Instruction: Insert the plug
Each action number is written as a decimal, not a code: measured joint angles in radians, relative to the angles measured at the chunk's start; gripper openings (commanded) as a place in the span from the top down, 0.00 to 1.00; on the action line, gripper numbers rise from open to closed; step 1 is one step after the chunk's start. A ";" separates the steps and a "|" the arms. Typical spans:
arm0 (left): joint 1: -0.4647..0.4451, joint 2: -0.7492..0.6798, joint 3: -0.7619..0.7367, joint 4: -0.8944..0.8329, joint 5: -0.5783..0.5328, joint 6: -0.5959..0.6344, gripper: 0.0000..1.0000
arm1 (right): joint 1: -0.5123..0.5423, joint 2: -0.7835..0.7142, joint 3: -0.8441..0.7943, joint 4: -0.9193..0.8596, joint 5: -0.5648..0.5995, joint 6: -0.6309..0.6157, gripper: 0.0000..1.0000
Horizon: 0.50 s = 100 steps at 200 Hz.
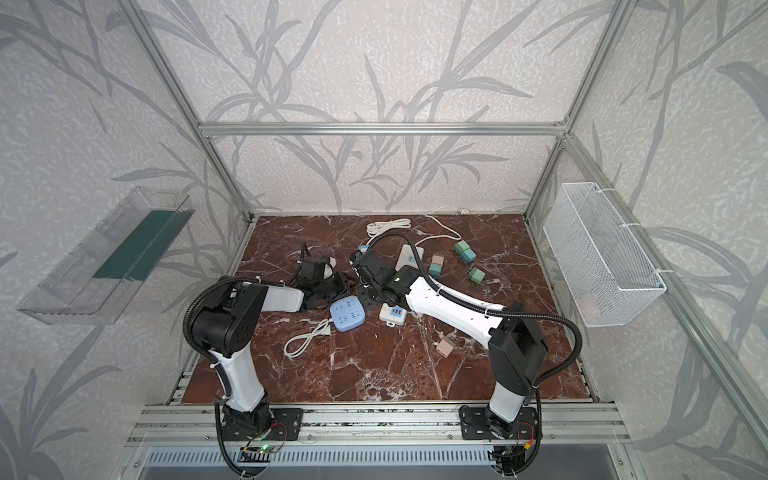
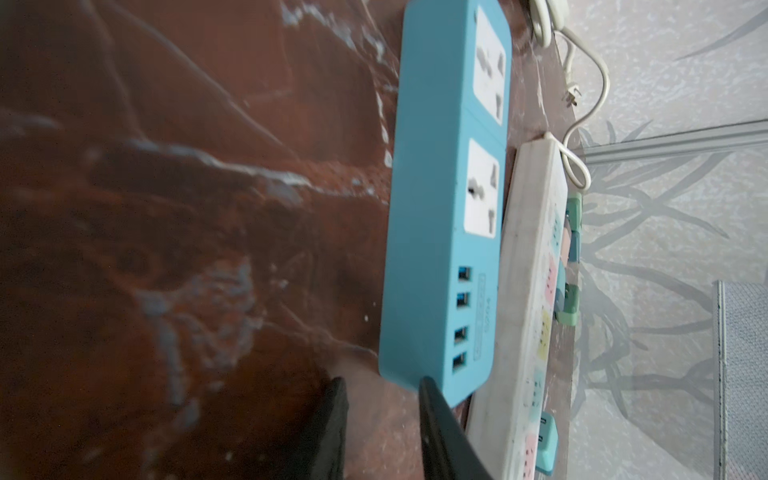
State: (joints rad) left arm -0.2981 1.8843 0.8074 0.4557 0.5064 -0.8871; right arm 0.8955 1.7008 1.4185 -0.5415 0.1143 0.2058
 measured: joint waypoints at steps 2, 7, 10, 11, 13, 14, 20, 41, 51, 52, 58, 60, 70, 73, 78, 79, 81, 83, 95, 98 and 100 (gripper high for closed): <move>-0.002 -0.003 -0.006 0.005 0.002 -0.006 0.70 | 0.000 -0.003 -0.002 0.000 0.000 0.004 1.00; -0.005 -0.007 -0.017 0.013 0.003 -0.007 0.70 | 0.000 -0.009 -0.005 0.000 0.001 0.008 1.00; -0.006 -0.014 -0.026 0.016 0.004 -0.010 0.70 | 0.000 -0.012 -0.006 0.002 0.000 0.014 1.00; -0.006 -0.016 -0.029 0.018 0.003 -0.011 0.70 | 0.000 -0.013 -0.008 0.002 0.001 0.014 1.00; -0.007 -0.018 -0.033 0.018 0.004 -0.011 0.70 | 0.000 -0.014 -0.009 0.003 0.001 0.017 1.00; -0.008 -0.021 -0.036 0.019 0.004 -0.012 0.70 | 0.000 -0.015 -0.009 0.003 0.001 0.019 1.00; -0.011 -0.035 -0.053 0.019 0.002 -0.013 0.69 | 0.002 -0.016 -0.010 0.004 0.003 0.030 1.00; -0.004 -0.123 -0.099 -0.034 -0.026 -0.006 0.63 | 0.010 -0.011 -0.014 0.006 0.023 0.073 1.00; 0.001 -0.185 -0.107 -0.074 -0.061 0.000 0.60 | 0.019 0.000 -0.012 0.008 0.034 0.097 1.00; 0.001 -0.188 -0.108 -0.077 -0.063 0.001 0.59 | 0.019 0.001 -0.012 0.008 0.035 0.098 1.00; 0.002 -0.229 -0.110 -0.098 -0.087 0.006 0.58 | 0.027 0.013 -0.010 0.008 0.043 0.115 1.00; 0.003 -0.243 -0.111 -0.106 -0.095 0.006 0.58 | 0.029 0.015 -0.009 0.008 0.045 0.119 1.00; 0.006 -0.320 -0.117 -0.140 -0.147 0.013 0.56 | 0.041 0.041 -0.001 0.005 0.060 0.146 1.00; 0.006 -0.342 -0.119 -0.150 -0.166 0.014 0.55 | 0.044 0.052 0.005 0.002 0.066 0.156 1.00; 0.007 -0.385 -0.125 -0.160 -0.190 0.014 0.53 | 0.050 0.065 0.009 0.002 0.070 0.167 1.00; 0.007 -0.391 -0.126 -0.162 -0.196 0.014 0.53 | 0.052 0.070 0.011 0.001 0.072 0.174 1.00; 0.007 -0.407 -0.130 -0.166 -0.201 0.015 0.52 | 0.053 0.073 0.013 0.000 0.074 0.177 1.00; 0.007 -0.421 -0.132 -0.169 -0.214 0.014 0.52 | 0.056 0.081 0.017 -0.002 0.077 0.183 1.00; 0.007 -0.520 -0.160 -0.195 -0.277 0.010 0.49 | 0.069 0.115 0.033 -0.007 0.093 0.220 1.00; 0.007 -0.539 -0.167 -0.201 -0.296 0.009 0.48 | 0.072 0.124 0.037 -0.008 0.096 0.228 1.00; 0.007 -0.558 -0.175 -0.205 -0.302 0.007 0.47 | 0.073 0.126 0.038 -0.010 0.097 0.233 1.00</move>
State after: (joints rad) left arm -0.2909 1.3266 0.6327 0.2504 0.2043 -0.8803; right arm 0.9684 1.8267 1.4567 -0.5510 0.2108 0.4389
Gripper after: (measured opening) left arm 0.497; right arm 0.286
